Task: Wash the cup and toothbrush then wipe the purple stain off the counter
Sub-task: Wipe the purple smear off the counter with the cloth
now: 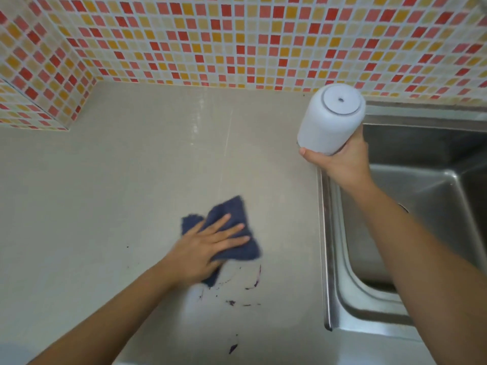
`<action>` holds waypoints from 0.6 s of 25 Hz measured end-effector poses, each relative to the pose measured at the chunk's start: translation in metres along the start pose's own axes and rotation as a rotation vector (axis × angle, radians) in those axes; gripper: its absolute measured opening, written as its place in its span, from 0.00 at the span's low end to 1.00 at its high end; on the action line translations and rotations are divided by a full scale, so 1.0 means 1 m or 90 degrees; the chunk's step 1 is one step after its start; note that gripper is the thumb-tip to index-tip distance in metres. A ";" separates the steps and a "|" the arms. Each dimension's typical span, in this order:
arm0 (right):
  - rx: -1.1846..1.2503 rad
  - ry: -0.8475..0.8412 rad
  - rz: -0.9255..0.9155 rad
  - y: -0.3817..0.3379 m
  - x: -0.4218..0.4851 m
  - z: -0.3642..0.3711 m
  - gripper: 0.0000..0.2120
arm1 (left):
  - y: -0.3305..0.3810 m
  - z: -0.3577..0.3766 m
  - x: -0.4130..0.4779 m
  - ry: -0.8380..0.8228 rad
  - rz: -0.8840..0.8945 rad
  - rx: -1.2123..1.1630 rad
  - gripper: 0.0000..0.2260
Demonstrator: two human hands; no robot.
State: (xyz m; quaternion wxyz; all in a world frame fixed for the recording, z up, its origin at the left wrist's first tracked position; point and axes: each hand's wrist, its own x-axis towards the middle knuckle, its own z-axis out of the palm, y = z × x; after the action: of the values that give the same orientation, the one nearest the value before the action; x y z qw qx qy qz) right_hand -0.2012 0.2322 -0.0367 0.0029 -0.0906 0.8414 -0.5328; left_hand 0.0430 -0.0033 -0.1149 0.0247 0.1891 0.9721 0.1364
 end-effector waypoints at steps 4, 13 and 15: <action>-0.001 -0.036 -0.014 0.005 -0.001 -0.004 0.47 | -0.112 -0.045 -0.055 0.083 -0.315 -0.007 0.24; 0.018 0.003 -0.031 -0.002 0.006 -0.006 0.46 | 0.008 0.000 0.174 0.073 -0.012 0.101 0.23; 0.011 -0.002 -0.025 -0.001 0.006 -0.011 0.46 | 0.043 0.007 0.110 -0.040 0.142 0.047 0.24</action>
State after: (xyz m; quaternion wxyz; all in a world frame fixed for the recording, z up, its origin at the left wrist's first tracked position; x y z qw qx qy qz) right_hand -0.2081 0.2404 -0.0304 -0.0058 -0.1081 0.8349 -0.5397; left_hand -0.0430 0.0784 -0.1091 0.0326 0.3009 0.9482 0.0967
